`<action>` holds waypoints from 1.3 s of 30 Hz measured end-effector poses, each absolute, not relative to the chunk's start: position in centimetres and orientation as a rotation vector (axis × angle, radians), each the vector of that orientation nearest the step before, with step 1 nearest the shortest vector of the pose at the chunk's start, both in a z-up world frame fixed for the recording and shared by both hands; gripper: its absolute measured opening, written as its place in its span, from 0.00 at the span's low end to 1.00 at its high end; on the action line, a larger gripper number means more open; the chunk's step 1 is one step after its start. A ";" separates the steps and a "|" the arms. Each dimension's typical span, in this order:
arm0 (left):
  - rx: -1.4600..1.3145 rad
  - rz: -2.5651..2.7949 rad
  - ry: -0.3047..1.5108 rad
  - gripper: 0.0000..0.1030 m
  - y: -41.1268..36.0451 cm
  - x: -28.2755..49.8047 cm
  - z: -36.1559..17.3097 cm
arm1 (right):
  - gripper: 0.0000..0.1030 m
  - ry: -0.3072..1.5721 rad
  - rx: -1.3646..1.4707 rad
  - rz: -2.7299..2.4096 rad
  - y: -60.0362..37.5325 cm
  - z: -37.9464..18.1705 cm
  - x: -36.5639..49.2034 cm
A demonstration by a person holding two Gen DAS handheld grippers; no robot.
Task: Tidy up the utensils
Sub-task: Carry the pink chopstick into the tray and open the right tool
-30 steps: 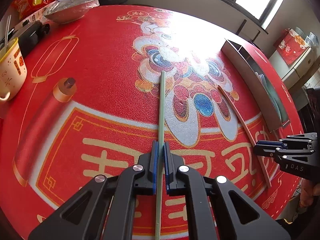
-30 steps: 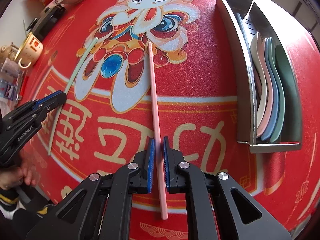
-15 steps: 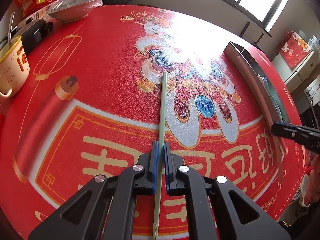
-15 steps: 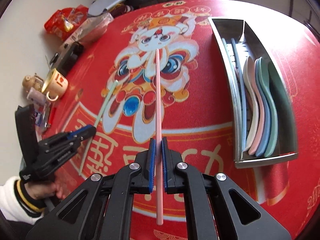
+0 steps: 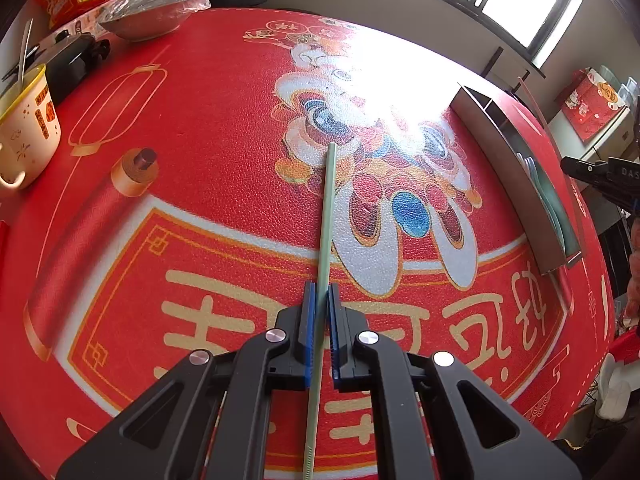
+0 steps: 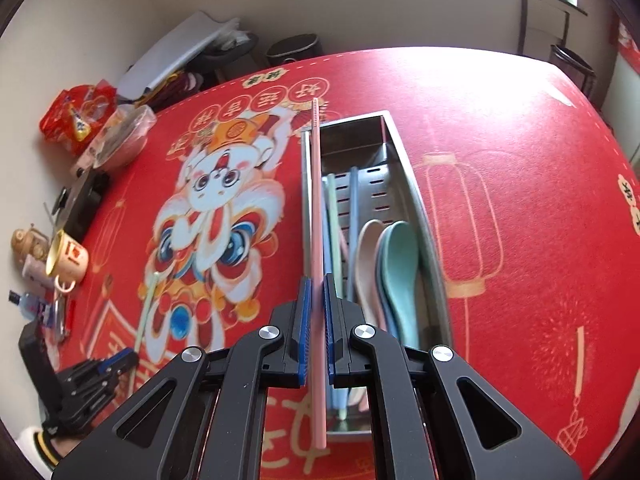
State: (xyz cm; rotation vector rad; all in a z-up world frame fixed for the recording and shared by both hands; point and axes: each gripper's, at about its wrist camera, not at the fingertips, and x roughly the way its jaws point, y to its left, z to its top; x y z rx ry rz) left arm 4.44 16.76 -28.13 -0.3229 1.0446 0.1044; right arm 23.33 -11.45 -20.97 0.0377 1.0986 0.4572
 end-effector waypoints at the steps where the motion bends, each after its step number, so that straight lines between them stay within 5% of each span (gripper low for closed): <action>1: -0.319 0.105 1.046 0.07 16.7 4.5 -28.1 | 0.06 1.102 0.032 0.446 -11.4 -21.3 23.9; 14: -0.330 0.113 1.046 0.08 16.7 4.5 -28.2 | 0.06 1.262 0.005 0.390 -9.9 -25.6 25.3; 26: -0.353 0.169 1.066 0.08 16.4 5.0 -28.0 | 0.09 1.230 0.020 0.416 -11.3 -23.3 23.3; 28: -0.359 0.179 1.071 0.06 16.3 5.0 -28.0 | 0.23 1.215 0.016 0.426 -11.8 -22.8 22.8; 30: -0.377 0.169 1.074 0.05 16.2 5.1 -27.9 | 0.62 1.184 0.018 0.422 -12.6 -22.1 22.3; 37: -0.440 0.164 1.080 0.05 15.0 5.5 -27.8 | 0.63 1.161 0.045 0.422 -15.5 -21.0 22.0; 39: -0.448 0.170 1.069 0.05 14.6 5.7 -27.4 | 0.73 1.156 0.052 0.420 -16.2 -20.9 22.0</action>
